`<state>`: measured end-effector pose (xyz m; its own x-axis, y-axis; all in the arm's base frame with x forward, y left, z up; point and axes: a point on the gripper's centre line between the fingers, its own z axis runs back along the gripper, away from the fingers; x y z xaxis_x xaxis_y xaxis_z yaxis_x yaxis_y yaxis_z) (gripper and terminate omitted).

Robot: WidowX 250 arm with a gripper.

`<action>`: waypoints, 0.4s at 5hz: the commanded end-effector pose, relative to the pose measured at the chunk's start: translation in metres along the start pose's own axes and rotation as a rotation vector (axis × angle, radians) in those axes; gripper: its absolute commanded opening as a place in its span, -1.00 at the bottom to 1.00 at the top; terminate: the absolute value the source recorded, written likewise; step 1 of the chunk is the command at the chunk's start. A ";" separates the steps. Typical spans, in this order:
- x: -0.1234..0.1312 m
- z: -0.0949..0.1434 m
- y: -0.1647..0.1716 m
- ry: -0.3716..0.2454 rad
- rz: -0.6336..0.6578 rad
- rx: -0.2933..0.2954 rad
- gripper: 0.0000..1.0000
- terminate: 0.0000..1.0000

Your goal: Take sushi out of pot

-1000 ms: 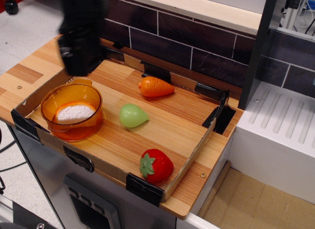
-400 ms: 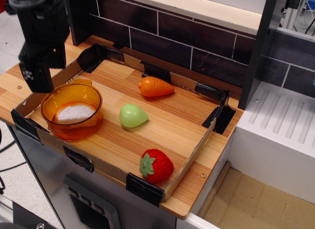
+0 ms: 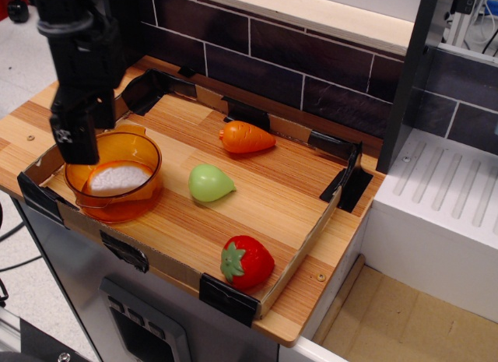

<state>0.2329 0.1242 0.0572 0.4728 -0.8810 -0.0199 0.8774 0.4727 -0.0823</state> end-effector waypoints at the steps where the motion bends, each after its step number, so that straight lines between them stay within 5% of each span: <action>1: 0.015 -0.009 0.007 0.018 0.029 0.011 1.00 -1.00; 2: 0.016 -0.025 0.006 0.052 0.042 0.010 1.00 -1.00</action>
<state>0.2386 0.1089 0.0223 0.5063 -0.8587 -0.0789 0.8531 0.5121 -0.0996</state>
